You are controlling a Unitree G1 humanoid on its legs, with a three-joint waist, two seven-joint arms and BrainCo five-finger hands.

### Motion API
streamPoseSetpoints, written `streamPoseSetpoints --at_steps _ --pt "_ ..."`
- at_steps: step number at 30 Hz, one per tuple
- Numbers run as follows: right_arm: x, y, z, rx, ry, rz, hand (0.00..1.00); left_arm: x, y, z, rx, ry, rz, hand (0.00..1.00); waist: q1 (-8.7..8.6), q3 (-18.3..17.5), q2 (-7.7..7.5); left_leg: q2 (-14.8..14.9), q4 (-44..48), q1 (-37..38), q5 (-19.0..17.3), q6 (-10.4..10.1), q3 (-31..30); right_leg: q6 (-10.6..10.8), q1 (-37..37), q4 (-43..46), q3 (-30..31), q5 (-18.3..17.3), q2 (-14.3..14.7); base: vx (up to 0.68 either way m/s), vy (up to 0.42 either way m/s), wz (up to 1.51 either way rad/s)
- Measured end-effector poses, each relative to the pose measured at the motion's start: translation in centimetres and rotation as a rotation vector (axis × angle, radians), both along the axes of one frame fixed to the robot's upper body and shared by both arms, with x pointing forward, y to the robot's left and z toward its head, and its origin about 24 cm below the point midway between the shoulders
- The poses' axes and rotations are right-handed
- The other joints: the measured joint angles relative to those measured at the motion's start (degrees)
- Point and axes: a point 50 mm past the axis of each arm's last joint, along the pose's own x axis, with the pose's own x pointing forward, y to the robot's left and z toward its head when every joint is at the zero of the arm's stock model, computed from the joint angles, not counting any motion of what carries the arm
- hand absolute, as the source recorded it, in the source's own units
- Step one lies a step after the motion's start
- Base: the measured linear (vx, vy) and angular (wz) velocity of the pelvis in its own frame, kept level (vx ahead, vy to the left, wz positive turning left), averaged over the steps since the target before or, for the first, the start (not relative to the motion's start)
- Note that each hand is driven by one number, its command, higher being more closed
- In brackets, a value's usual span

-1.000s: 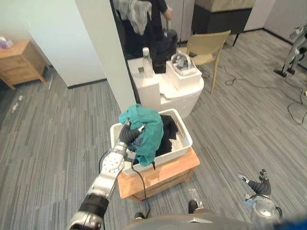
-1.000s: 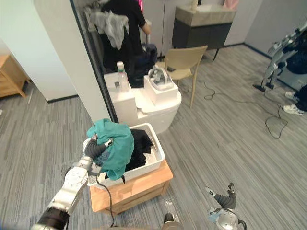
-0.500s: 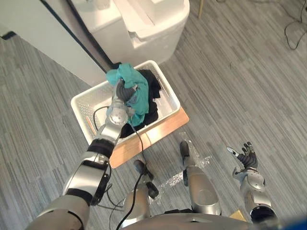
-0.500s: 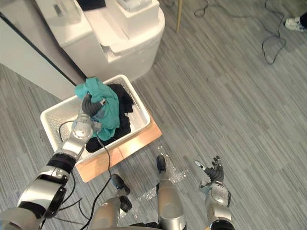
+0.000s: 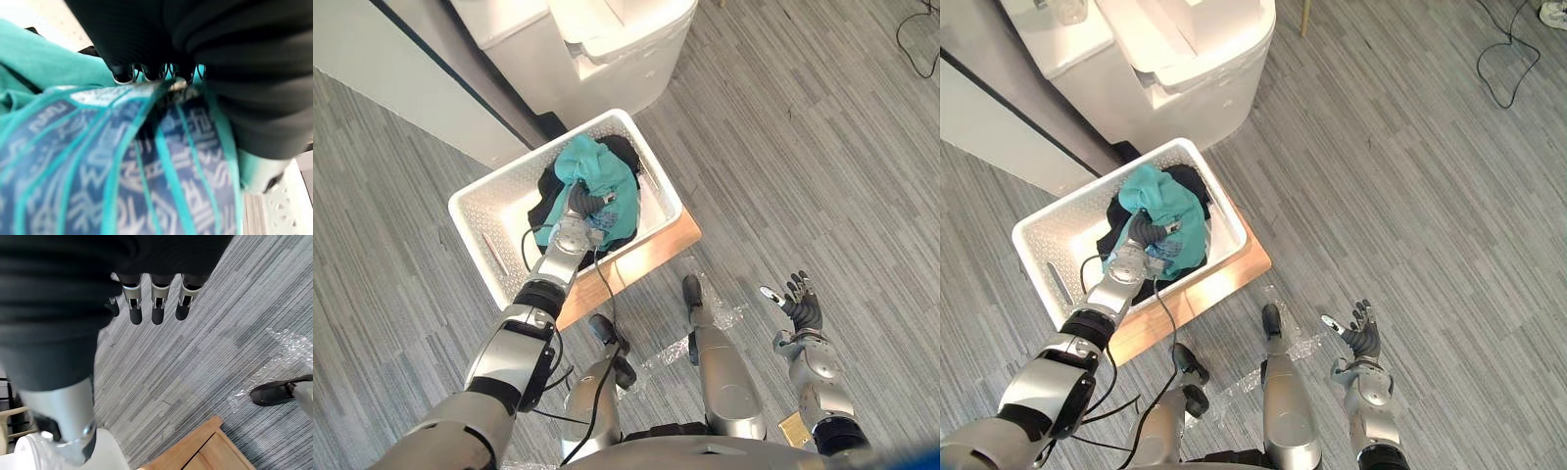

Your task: Tidy the bed and pick cloth on bed and put in laundry

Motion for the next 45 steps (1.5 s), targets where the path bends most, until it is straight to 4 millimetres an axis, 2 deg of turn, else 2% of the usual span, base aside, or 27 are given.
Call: streamPoseSetpoints --at_steps 4,7,11,13,14,15,16,21,23,25,28,30,33,35,38,41,45 --pt "-0.4 -0.1 -0.2 -0.022 0.014 0.008 0.00 -0.9 1.0 0.6 -0.083 -0.045 -0.058 0.00 0.02 0.05 0.48 -0.03 0.42 1.95 0.05 0.10 -0.94 0.12 2.62 0.08 -1.02 -0.70 -0.29 0.04 0.002 0.17" --pt "-1.5 -0.2 -0.9 -0.039 0.061 0.012 0.00 -1.8 2.8 0.8 -0.187 -0.080 -0.030 0.00 -0.02 -0.22 1.61 -0.06 0.53 3.51 -0.08 -0.01 -3.12 0.23 5.03 1.22 -3.16 -2.34 -0.76 0.03 -0.001 0.38" --pt "-3.8 -1.2 -2.4 -0.058 0.156 -0.015 0.00 -3.8 6.3 -0.2 -0.343 -0.104 0.051 0.00 1.50 -2.18 4.57 -0.31 -0.33 6.37 -0.22 -0.21 -5.03 0.46 8.55 1.93 -5.29 -4.21 -1.15 0.04 0.003 0.29" --pt "-4.7 -1.3 -3.2 -0.064 0.211 -0.014 0.00 -5.2 7.7 -1.1 -0.389 -0.103 0.084 0.00 1.50 -3.97 5.65 -0.42 -0.55 7.17 -0.22 -0.27 -6.44 0.48 10.16 2.04 -6.85 -4.99 -1.49 0.08 0.001 0.32" --pt "-4.8 -1.3 -3.3 -0.063 0.214 -0.015 0.00 -5.3 7.8 -1.1 -0.393 -0.103 0.086 0.00 1.50 -4.09 5.68 -0.42 -0.56 7.27 -0.22 -0.27 -6.54 0.47 10.32 2.05 -6.97 -5.03 -1.50 0.10 -0.007 0.42" --pt "-5.9 -1.3 -4.1 -0.071 0.274 -0.001 0.00 -7.1 9.1 -2.4 -0.439 -0.092 0.127 0.00 2.08 -6.58 6.13 -0.50 -1.13 8.80 -0.22 -0.29 -7.62 0.64 12.23 2.20 -7.94 -6.02 -1.61 0.08 -0.009 0.32" --pt "-6.4 -1.2 -4.5 -0.077 0.304 0.006 0.00 -7.9 9.7 -3.0 -0.450 -0.080 0.149 0.00 2.46 -8.07 6.14 -0.50 -1.32 9.34 -0.25 -0.35 -8.08 0.70 12.95 2.22 -8.68 -6.42 -1.66 0.09 -0.014 0.39" --pt "-8.9 -1.4 -6.3 -0.067 0.426 0.009 0.00 -12.7 11.8 -6.2 -0.504 -0.016 0.254 0.00 3.88 -13.29 5.77 -0.53 -1.58 11.63 -0.49 -0.69 -11.47 0.88 17.50 1.96 -12.19 -7.97 -1.98 0.04 -0.020 0.36" --pt "-9.8 -1.4 -6.9 -0.048 0.464 0.012 0.00 -15.1 11.6 -8.4 -0.554 0.047 0.308 0.00 4.72 -14.34 5.72 -0.68 -1.66 12.02 -0.44 -0.74 -12.69 0.92 18.77 1.63 -13.35 -8.14 -2.13 -0.01 -0.016 0.33" --pt "-10.5 -1.2 -7.4 -0.020 0.487 0.033 0.00 -18.2 10.7 -11.3 -0.653 0.131 0.386 0.00 5.38 -15.35 5.68 -0.93 -1.76 12.27 -0.35 -0.67 -14.11 1.00 20.27 0.82 -14.71 -8.15 -2.32 0.00 -0.008 0.37" --pt "-11.7 0.2 -8.2 0.031 0.511 0.084 0.00 -24.5 8.4 -16.2 -0.767 0.325 0.516 0.00 6.32 -16.88 4.72 -1.21 -2.32 13.07 -0.22 -0.61 -16.07 1.41 22.67 -0.10 -16.88 -8.50 -2.46 0.00 -0.010 0.37" --pt "-12.1 1.3 -8.7 0.054 0.523 0.118 0.00 -29.9 7.1 -19.2 -0.816 0.506 0.643 0.00 8.10 -17.86 4.14 -1.30 -2.33 13.39 -0.25 -0.62 -16.88 1.44 23.40 -0.15 -17.67 -8.98 -2.53 -0.01 -0.013 0.22" --pt "-12.2 1.6 -8.9 0.054 0.527 0.139 0.00 -36.1 5.0 -21.8 -0.889 0.706 0.769 0.00 8.83 -18.39 4.37 -1.93 -2.63 13.92 -0.43 -0.74 -18.77 1.96 24.98 -0.06 -19.40 -9.80 -3.03 -0.01 -0.007 0.34" --pt "-12.4 1.5 -9.1 0.051 0.532 0.141 0.00 -38.8 3.5 -22.7 -0.930 0.807 0.797 0.00 9.10 -18.78 4.77 -2.56 -3.31 14.81 -0.51 -0.40 -19.70 2.29 26.25 0.01 -20.50 -10.53 -3.63 0.01 0.019 0.31" --pt "-12.3 1.1 -9.3 0.044 0.549 0.159 0.00 -41.4 1.5 -23.3 -0.923 0.950 0.762 0.00 9.16 -19.26 5.41 -3.29 -1.51 14.93 -2.01 0.21 -19.74 2.78 27.19 0.26 -20.53 -11.21 -4.09 0.00 0.008 0.05" --pt "-12.4 1.0 -9.5 0.023 0.575 0.184 0.00 -41.7 1.3 -23.5 -0.878 1.016 0.718 0.00 9.19 -19.35 5.22 -3.26 0.17 15.61 -2.68 0.51 -19.88 3.05 28.42 1.07 -20.62 -11.61 -4.59 0.04 0.017 0.04" --pt "-12.7 0.7 -9.9 0.024 0.629 0.184 0.00 -40.8 2.5 -23.7 -0.754 1.085 0.655 0.00 8.37 -19.53 4.66 -3.33 -1.73 16.29 -1.39 0.17 -20.41 3.08 28.55 1.55 -21.72 -11.69 -4.70 0.05 -0.010 0.08"
